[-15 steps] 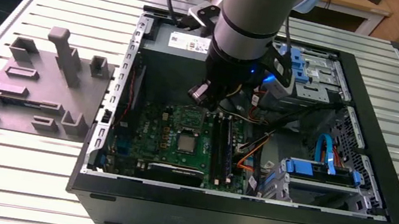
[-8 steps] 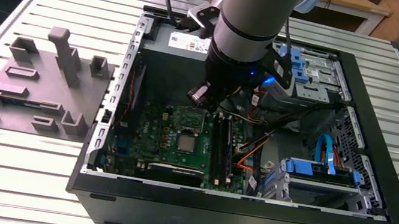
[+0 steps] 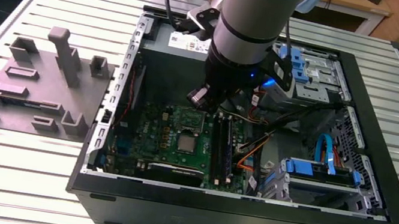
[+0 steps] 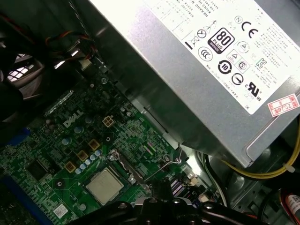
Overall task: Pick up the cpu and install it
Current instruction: 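Close the cpu cover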
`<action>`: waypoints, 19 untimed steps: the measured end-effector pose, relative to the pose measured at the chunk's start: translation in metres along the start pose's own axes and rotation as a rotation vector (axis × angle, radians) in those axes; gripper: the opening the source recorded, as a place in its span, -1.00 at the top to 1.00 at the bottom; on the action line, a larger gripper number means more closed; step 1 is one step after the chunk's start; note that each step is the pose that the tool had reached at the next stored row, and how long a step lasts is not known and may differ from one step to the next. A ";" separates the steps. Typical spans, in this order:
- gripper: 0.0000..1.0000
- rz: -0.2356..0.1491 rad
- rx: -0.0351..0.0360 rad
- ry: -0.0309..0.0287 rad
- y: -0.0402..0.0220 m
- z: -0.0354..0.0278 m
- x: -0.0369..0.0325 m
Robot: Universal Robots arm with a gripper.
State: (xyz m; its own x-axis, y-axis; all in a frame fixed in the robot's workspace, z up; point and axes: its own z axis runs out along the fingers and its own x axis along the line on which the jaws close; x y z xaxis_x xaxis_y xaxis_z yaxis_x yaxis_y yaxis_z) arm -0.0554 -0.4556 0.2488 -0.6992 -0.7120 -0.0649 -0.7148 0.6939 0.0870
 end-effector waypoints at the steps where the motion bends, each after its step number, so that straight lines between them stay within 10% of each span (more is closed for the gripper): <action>1: 0.80 0.000 0.0000 0.0000 -0.0003 0.0000 0.0002; 19: 0.80 0.000 -0.0001 -0.0001 -0.0057 -0.0009 0.0060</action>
State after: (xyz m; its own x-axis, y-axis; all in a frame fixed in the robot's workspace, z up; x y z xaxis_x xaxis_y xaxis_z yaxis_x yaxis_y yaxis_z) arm -0.0555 -0.4639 0.2487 -0.6992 -0.7120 -0.0649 -0.7147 0.6939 0.0871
